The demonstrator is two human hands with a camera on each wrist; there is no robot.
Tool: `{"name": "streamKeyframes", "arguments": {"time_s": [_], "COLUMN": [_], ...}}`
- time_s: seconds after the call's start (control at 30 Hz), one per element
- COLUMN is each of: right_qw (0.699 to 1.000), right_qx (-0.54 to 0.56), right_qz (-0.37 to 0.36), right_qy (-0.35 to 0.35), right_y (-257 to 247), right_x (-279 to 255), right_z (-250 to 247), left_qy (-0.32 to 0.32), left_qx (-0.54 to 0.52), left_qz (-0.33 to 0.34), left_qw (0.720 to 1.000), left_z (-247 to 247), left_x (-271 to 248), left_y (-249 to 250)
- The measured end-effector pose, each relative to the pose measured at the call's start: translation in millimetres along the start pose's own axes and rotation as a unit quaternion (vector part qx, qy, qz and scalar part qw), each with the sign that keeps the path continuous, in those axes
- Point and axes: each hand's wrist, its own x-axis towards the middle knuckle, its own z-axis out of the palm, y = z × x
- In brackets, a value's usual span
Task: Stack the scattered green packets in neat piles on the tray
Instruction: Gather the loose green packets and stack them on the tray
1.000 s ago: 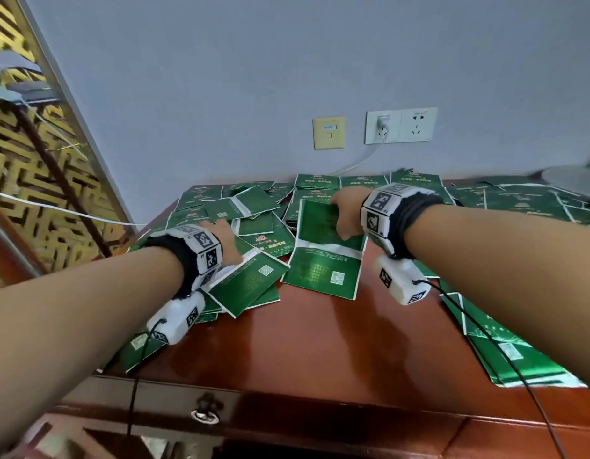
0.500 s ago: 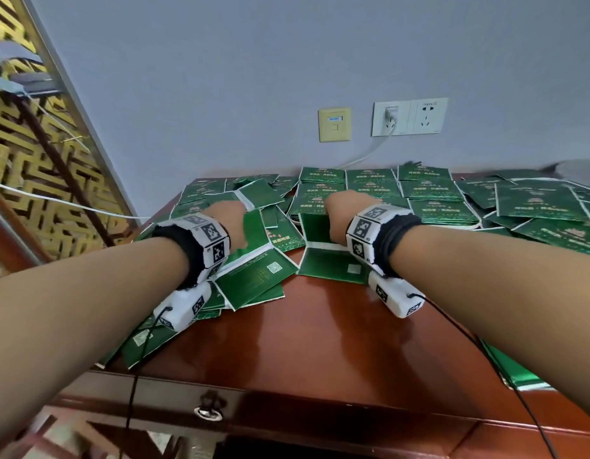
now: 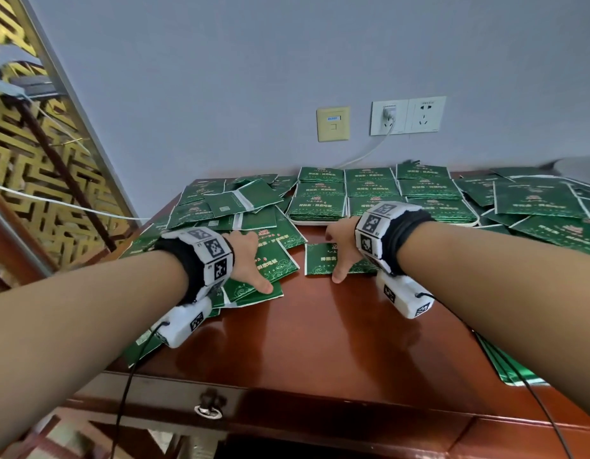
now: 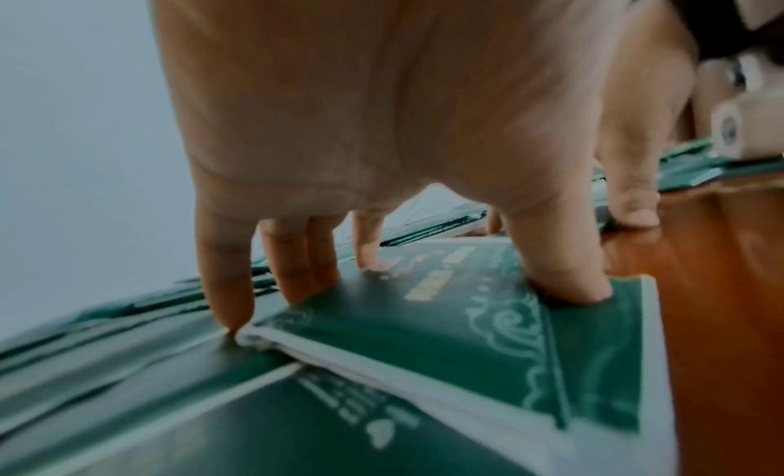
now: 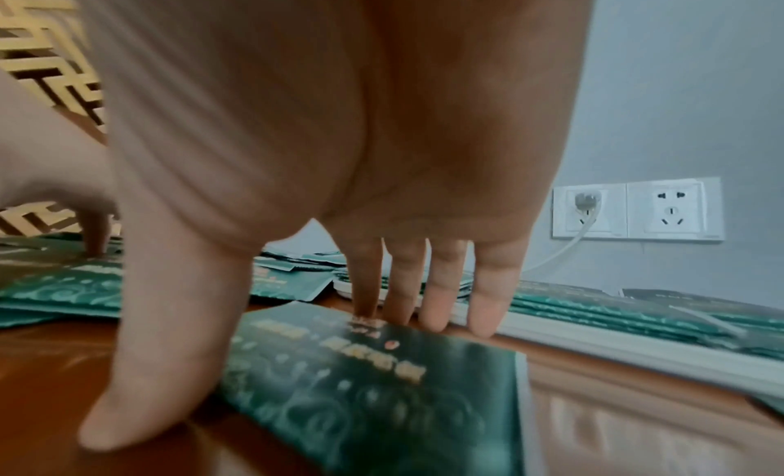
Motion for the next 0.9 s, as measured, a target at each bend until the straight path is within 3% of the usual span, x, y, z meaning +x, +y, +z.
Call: {"name": "streamKeyframes", "arguments": {"time_s": [0.17, 0.5, 0.73, 0.9], "right_qw": [0.999, 0.994, 0.989, 0.987], "right_qx": [0.043, 0.105, 0.129, 0.113], "right_qz": [-0.001, -0.006, 0.044, 0.100], "right_qy": [-0.030, 0.004, 0.058, 0.049], "right_y": [-0.4, 22.2, 87.5, 144.7], "right_x": [-2.0, -15.4, -32.8, -41.4], "right_z": [0.1, 7.9, -6.7, -1.2], "left_qy": [-0.013, 0.016, 0.109, 0.126], "left_qx": [-0.033, -0.031, -0.042, -0.037], "left_qz": [0.013, 0.045, 0.105, 0.155], "left_qw": [0.999, 0.998, 0.988, 0.979], "left_z": [0.7, -15.2, -59.5, -82.2], "left_x": [-2.5, -0.8, 20.1, 49.5], "left_y": [3.4, 18.3, 64.2, 109.4]}}
